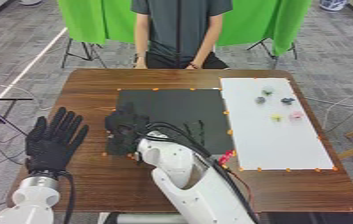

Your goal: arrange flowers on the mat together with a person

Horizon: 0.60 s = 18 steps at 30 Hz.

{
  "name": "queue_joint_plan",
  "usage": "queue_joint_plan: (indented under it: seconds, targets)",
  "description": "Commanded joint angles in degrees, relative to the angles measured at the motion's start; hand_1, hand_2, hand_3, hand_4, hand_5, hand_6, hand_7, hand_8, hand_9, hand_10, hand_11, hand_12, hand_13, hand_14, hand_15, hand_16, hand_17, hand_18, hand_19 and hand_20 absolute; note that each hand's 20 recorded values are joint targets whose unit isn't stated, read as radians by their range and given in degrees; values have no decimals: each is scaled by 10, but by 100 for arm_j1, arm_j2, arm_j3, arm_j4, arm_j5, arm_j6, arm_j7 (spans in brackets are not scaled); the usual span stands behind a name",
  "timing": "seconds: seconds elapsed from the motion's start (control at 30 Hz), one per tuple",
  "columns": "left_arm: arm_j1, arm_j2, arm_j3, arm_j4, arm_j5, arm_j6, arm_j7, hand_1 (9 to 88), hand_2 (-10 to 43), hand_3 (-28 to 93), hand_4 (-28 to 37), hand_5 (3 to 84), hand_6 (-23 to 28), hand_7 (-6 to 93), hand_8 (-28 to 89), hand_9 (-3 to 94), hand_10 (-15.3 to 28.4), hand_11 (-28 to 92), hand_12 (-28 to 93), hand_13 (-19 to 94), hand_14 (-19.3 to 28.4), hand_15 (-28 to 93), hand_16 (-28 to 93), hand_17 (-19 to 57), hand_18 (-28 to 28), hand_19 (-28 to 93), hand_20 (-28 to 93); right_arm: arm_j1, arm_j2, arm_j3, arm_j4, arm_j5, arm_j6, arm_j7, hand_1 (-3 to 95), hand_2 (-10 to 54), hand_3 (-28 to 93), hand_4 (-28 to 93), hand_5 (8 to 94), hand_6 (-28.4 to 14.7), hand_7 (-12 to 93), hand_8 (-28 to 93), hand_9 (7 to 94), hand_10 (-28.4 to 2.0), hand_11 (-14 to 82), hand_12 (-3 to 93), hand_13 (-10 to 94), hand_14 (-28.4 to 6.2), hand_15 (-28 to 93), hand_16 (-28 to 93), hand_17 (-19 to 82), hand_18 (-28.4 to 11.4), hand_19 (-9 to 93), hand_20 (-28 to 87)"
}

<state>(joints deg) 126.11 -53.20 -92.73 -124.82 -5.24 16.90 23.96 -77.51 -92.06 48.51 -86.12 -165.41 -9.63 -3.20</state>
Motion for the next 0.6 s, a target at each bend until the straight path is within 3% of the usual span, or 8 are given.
queue_joint_plan:
  seconds: [0.03, 0.2, 0.43, 0.6]
  targets:
    - [-2, -79, 8, 52, -35, -6, -135, 304, 153, 703, -283, 430, 79, 82, -86, 383, 126, 140, 82, 289, 110, 173, -40, -18, 117, 275, 130, 44, 87, -174, -28, 275, -271, 591, 487, -95, 740, -283, 621, 5, 498, -61, 490, -162, 152, 117, 316, -155, 311, 37, 94, -181, 596, -32]
    - [50, -134, -43, 21, -127, 22, -144, 305, 154, 703, -283, 430, 78, 84, -86, 388, 127, 141, 81, 292, 110, 175, -41, -18, 117, 275, 129, 30, 88, -135, 55, 399, -299, 751, 427, -95, 805, -283, 609, -9, 310, -131, 468, -169, 149, 111, 302, -167, 332, 21, 84, -188, 608, -56]
    - [167, -158, -210, -23, -51, 2, -175, 306, 153, 704, -283, 431, 79, 84, -87, 389, 126, 141, 81, 292, 110, 174, -43, -18, 117, 275, 128, 41, 140, -161, 113, 435, -120, 931, 389, -95, 827, -283, 575, -27, 250, -184, 461, -177, 149, 108, 297, -173, 342, 14, 76, -196, 618, -65]
    - [161, -175, -217, -9, -55, 5, -210, 305, 153, 704, -283, 430, 79, 84, -87, 389, 126, 140, 81, 291, 109, 173, -43, -18, 117, 276, 128, 93, 236, -220, 68, 445, -63, 930, 381, -95, 828, -283, 576, -47, 194, -166, 465, -179, 146, 99, 301, -179, 350, 10, 75, -201, 625, -72]
